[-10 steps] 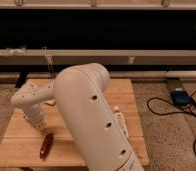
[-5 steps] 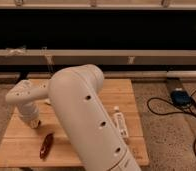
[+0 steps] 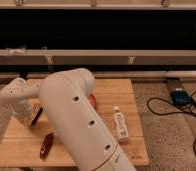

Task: Push the eraser across the table

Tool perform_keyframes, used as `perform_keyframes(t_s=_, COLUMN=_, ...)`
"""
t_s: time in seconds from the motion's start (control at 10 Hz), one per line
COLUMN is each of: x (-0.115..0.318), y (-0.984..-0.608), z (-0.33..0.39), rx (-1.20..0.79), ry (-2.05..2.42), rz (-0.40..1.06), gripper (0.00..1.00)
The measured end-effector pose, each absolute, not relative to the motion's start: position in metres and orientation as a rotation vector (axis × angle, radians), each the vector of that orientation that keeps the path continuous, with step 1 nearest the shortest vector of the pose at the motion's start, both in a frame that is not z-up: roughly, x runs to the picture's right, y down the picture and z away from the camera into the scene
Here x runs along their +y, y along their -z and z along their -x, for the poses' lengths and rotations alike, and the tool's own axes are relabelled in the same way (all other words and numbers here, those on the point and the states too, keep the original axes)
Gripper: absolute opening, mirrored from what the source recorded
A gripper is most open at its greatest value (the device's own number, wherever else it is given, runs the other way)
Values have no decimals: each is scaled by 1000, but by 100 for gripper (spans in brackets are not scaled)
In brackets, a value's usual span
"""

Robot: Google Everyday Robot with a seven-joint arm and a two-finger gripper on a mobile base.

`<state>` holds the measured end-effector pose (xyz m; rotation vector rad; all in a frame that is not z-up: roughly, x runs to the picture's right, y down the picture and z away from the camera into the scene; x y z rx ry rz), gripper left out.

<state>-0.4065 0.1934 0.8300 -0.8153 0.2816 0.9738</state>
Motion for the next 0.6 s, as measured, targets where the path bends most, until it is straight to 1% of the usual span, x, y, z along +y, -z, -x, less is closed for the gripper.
perform_keyframes(t_s=0.2, x=182, y=-837, z=415, rx=259, ry=-982, rz=815, gripper=0)
perform_keyframes(t_s=0.6, x=160, y=-850, z=410, rx=248, ry=-1025, rz=825, gripper=0)
